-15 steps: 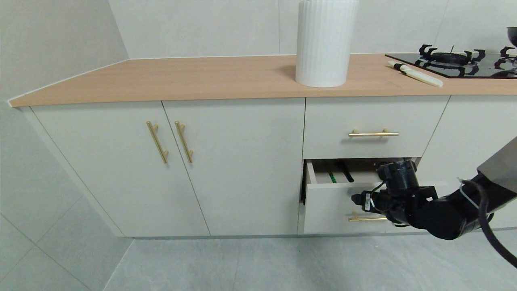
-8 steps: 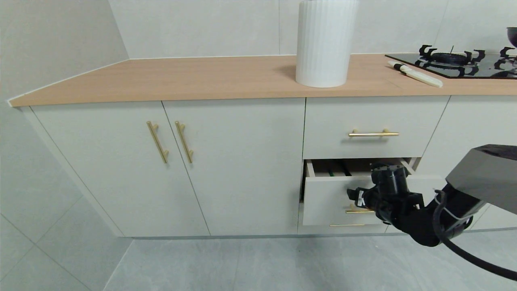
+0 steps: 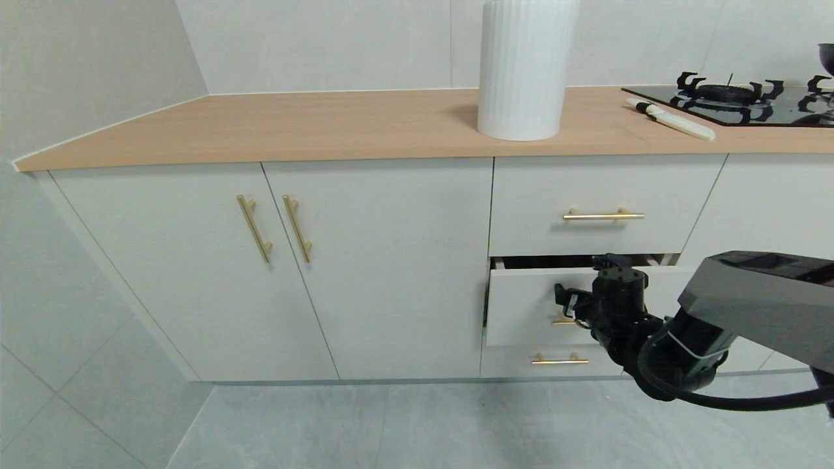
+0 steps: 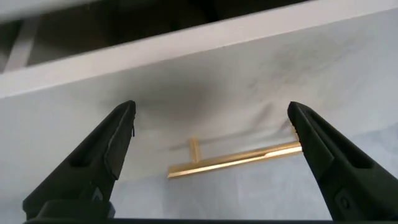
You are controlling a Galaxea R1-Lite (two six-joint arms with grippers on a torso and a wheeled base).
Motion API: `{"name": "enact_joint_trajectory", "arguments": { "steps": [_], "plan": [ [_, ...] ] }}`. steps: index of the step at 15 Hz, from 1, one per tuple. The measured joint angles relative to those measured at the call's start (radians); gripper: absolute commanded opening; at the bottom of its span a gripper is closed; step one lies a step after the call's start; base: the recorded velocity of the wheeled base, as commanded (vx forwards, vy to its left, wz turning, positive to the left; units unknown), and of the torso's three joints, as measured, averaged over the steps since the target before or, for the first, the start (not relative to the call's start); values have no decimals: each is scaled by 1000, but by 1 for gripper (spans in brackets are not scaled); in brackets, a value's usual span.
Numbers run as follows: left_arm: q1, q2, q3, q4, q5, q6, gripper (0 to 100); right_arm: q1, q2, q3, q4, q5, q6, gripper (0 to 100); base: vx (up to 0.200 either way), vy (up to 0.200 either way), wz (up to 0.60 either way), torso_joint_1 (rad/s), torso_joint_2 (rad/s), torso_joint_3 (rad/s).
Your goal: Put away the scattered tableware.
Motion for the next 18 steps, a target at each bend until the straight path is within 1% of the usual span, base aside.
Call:
{"name": "enact_joint_trajectory", "arguments": {
  "steps": [6, 8, 11, 15, 18],
  "plan": [
    [0, 0, 0, 0, 0, 0, 100, -36, 70, -93, -26, -72, -2, 100, 0, 0, 0, 0, 0, 0],
    [0, 0, 0, 0, 0, 0, 100, -45, 89, -123, -47, -83, -2, 100, 0, 0, 0, 0, 0, 0],
    [0, 0, 0, 0, 0, 0, 100, -53, 111, -148, -49, -95, -2, 100, 0, 0, 0, 0, 0, 0],
    [0, 0, 0, 0, 0, 0, 100, -72, 145, -214, -47, -135, -2, 100, 0, 0, 0, 0, 0, 0],
    [0, 0, 0, 0, 0, 0, 100, -76, 160, -231, -47, -142, -3, 100, 0, 0, 0, 0, 0, 0]
  ]
}}
